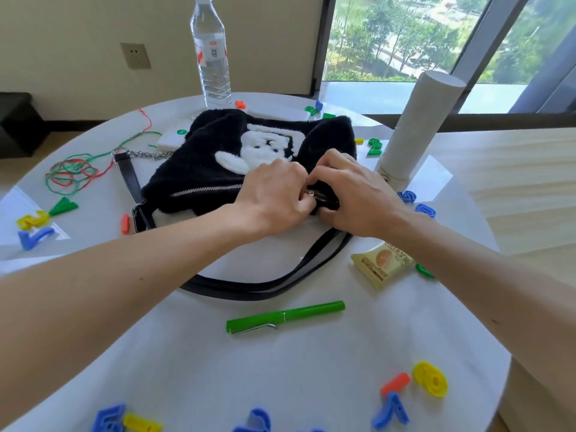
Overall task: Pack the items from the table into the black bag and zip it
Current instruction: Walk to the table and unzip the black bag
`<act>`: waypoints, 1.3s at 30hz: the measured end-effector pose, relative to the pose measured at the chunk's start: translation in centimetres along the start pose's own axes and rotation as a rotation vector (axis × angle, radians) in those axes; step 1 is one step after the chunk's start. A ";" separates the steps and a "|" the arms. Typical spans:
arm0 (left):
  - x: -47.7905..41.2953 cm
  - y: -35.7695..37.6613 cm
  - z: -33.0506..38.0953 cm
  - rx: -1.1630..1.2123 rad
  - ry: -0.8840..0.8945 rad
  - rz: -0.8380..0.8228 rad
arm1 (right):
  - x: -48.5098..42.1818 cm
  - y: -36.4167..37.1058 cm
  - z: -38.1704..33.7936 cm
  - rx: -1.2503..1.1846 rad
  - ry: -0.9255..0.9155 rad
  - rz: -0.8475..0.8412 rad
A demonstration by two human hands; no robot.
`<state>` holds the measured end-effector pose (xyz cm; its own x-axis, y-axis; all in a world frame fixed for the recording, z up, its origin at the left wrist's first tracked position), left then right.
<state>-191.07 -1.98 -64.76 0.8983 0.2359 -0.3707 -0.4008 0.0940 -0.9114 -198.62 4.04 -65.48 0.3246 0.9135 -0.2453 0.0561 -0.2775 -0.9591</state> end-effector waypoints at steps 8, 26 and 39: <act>1.4 -1.1 -1.4 -0.145 0.047 -0.120 | 0.3 -0.6 -0.3 0.019 0.006 0.094; 10.7 -8.0 -13.0 -0.340 -0.190 -0.262 | -0.1 -0.5 0.9 0.051 0.071 0.119; 12.3 -8.3 -13.2 -0.355 -0.205 -0.227 | 0.2 -0.4 0.6 0.074 0.119 0.030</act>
<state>-174.34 -12.66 -64.12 0.8878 0.4372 -0.1441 -0.0796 -0.1625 -0.9835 -199.11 4.51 -65.22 0.4346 0.8624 -0.2596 -0.0239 -0.2772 -0.9605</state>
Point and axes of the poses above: each hand's wrist, its own x-axis away from the middle knuckle, its own y-axis out of the palm, z = x × y, the point moved 9 cm from there along -x, towards the middle knuckle, and after that the axes turned 14 degrees about y, right-handed, at the moved point
